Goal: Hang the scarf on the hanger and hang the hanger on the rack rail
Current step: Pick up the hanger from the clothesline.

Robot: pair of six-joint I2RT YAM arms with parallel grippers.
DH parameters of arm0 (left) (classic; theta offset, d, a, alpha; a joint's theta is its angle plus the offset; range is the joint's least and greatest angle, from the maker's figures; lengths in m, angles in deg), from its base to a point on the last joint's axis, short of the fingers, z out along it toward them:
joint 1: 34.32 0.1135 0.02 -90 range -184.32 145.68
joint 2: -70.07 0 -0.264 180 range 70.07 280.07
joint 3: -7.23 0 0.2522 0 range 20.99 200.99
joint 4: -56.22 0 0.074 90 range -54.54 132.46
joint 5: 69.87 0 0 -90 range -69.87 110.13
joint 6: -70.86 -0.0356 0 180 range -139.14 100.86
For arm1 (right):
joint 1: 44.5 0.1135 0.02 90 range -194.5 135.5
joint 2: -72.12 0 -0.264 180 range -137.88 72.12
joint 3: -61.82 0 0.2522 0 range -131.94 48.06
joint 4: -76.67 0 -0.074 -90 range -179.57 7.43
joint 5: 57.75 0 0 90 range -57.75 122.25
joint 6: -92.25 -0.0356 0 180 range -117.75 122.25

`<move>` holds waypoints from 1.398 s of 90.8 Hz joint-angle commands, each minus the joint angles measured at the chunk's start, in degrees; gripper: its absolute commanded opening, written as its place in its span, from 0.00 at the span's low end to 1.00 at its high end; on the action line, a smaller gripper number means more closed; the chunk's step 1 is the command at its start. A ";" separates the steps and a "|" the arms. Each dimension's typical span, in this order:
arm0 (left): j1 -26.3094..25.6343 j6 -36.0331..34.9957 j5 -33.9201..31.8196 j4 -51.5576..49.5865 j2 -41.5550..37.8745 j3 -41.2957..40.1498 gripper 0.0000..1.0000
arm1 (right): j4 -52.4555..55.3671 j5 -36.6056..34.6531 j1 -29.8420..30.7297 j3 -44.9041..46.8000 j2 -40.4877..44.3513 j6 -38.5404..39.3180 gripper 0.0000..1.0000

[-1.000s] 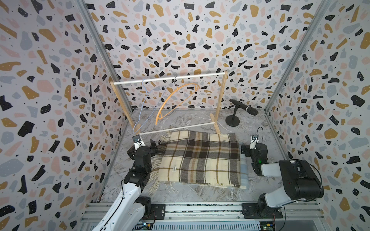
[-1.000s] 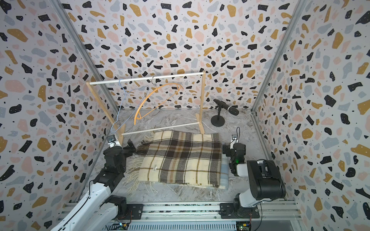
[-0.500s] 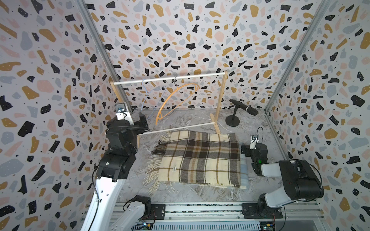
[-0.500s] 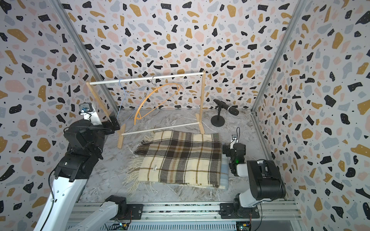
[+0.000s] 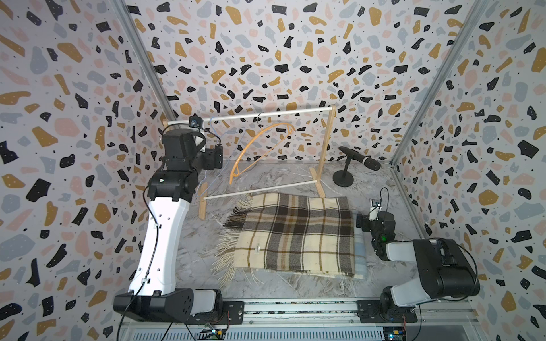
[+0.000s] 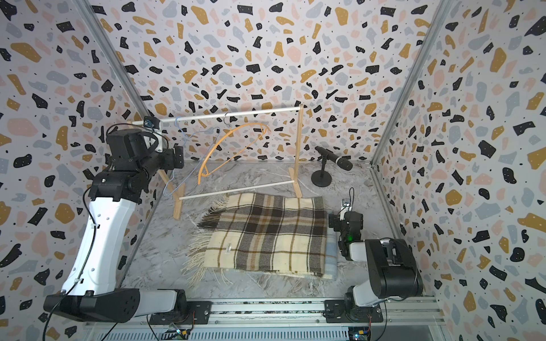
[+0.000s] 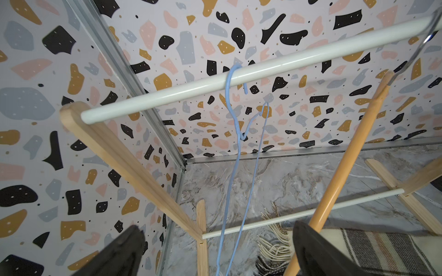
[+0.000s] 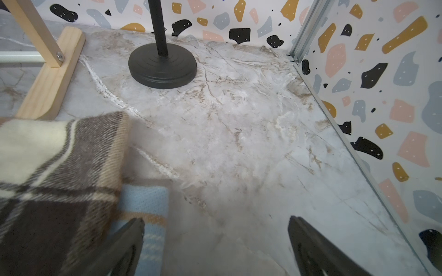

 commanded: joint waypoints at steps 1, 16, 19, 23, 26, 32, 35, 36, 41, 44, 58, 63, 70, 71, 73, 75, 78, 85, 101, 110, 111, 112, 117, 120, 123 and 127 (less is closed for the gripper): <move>2.70 -0.84 7.98 -3.02 2.90 4.93 1.00 | 8.26 -0.74 0.02 -3.45 8.35 -0.30 1.00; 4.60 -0.37 14.97 -4.40 7.94 8.06 1.00 | 18.43 2.36 0.00 -5.83 18.57 -8.35 1.00; 4.77 -0.21 16.24 -4.31 8.77 8.15 1.00 | 19.76 4.22 0.02 -6.70 19.78 -10.63 1.00; 5.00 0.09 17.13 -4.22 9.81 8.45 0.99 | 22.15 6.34 -0.02 -8.06 21.44 -13.28 1.00; 5.14 0.17 17.84 -4.33 10.55 8.86 0.98 | 24.01 8.11 0.01 -9.12 22.34 -15.24 1.00; 5.35 0.04 18.77 -5.03 12.19 10.13 0.95 | 26.13 11.79 0.00 -10.63 24.19 -18.45 1.00; 5.41 -0.13 18.89 -5.44 13.08 10.83 0.94 | 26.45 13.88 -0.03 -11.03 25.11 -19.93 1.00; 5.48 -0.25 18.91 -5.62 13.32 11.02 0.94 | 26.44 14.78 0.00 -11.14 25.30 -20.27 1.00; 5.46 -0.60 18.43 -6.22 14.82 12.16 0.92 | 26.56 18.11 0.02 -11.47 26.67 -21.99 1.00; 5.41 -0.81 18.10 -6.40 15.60 12.75 0.91 | 26.72 20.00 -0.02 -11.65 27.39 -23.08 1.00; 5.53 -1.02 19.26 -7.39 18.74 15.08 0.82 | 27.99 26.39 -0.01 -11.89 29.74 -25.67 1.00; 5.52 -1.03 19.93 -7.88 19.72 15.75 0.77 | 28.83 27.32 0.00 -11.87 30.49 -25.64 1.00; 5.55 -0.81 20.90 -8.11 20.59 16.07 0.72 | 29.97 27.93 0.00 -11.87 31.42 -25.14 1.00; 5.59 -0.72 21.14 -8.05 20.64 16.10 0.72 | 30.09 28.00 0.01 -11.87 31.53 -25.03 1.00; 5.62 -0.73 21.61 -7.94 20.79 16.05 0.71 | 30.24 28.12 0.02 -11.91 31.74 -24.84 1.00; 5.63 -0.73 22.03 -7.80 20.84 15.91 0.71 | 30.35 28.17 0.02 -11.88 31.88 -24.62 1.00; 5.63 -0.63 22.45 -7.74 21.17 15.91 0.69 | 30.45 28.36 0.02 -11.89 32.09 -24.39 1.00; 5.61 -0.64 23.20 -8.12 21.95 16.41 0.62 | 30.52 28.45 0.01 -11.89 32.39 -24.08 0.99; 5.63 -0.03 23.24 -7.76 21.79 16.60 0.39 | 30.58 28.33 0.01 -11.70 32.92 -23.63 0.95; 5.63 -0.15 23.06 -7.43 21.25 16.33 0.25 | 30.88 28.03 0.02 -11.61 33.11 -23.25 0.95; 5.63 -0.18 23.01 -7.36 21.14 16.27 0.24 | 30.94 27.96 0.02 -11.60 33.12 -23.21 0.95; 5.63 -0.19 23.03 -7.28 21.05 16.20 0.23 | 30.97 27.93 0.02 -11.60 33.17 -23.19 0.95; 5.63 -0.19 23.16 -6.89 20.68 15.80 0.20 | 31.06 27.73 0.02 -11.56 33.29 -22.93 0.95; 5.63 -0.13 23.26 -6.59 20.37 15.51 0.19 | 31.08 27.67 -0.02 -11.52 33.29 -22.84 0.95; 5.63 -0.09 23.47 -6.39 20.17 15.25 0.17 | 31.16 27.59 0.02 -11.53 33.42 -22.87 0.95; 5.63 -0.05 23.81 -5.97 19.93 14.98 0.16 | 31.17 27.46 -0.03 -11.46 33.49 -22.76 0.95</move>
